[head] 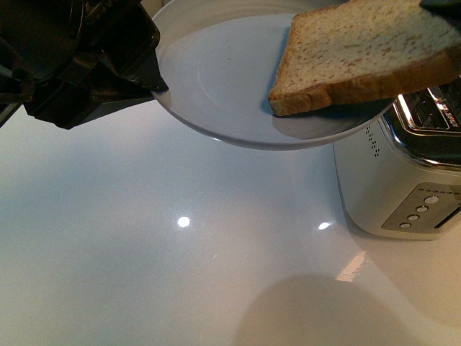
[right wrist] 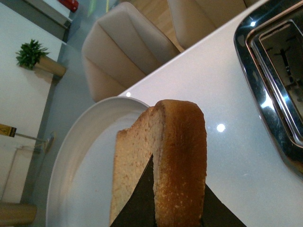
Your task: Left arm holds plate, right arm toasts bread
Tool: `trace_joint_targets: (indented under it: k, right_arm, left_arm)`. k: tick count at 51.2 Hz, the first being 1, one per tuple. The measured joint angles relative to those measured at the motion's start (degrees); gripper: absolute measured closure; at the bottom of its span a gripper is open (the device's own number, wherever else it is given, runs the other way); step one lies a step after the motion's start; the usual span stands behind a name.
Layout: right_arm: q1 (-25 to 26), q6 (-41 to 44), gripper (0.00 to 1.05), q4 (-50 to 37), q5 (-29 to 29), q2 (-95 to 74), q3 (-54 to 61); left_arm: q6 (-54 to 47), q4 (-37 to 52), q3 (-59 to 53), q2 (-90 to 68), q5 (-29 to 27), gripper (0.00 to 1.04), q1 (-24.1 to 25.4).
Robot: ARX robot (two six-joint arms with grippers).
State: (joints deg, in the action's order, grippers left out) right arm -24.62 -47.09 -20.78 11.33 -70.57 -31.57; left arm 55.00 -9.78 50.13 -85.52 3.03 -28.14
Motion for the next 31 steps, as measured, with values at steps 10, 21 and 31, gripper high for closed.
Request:
trace_joint_targets:
  k: [10, 21, 31]
  right_arm:
    - [1.42, 5.01, 1.0, 3.3, 2.16, 6.32, -4.28]
    - [4.81, 16.09, 1.0, 7.06, 3.72, 9.44, -11.85]
    - [7.91, 29.77, 1.01, 10.62, 5.03, 6.45, -13.92]
  left_arm:
    - [0.13, 0.0, 0.0, 0.0, 0.0, 1.02, 0.0]
    - [0.22, 0.0, 0.0, 0.0, 0.0, 1.02, 0.0]
    - [0.22, 0.0, 0.0, 0.0, 0.0, 1.02, 0.0]
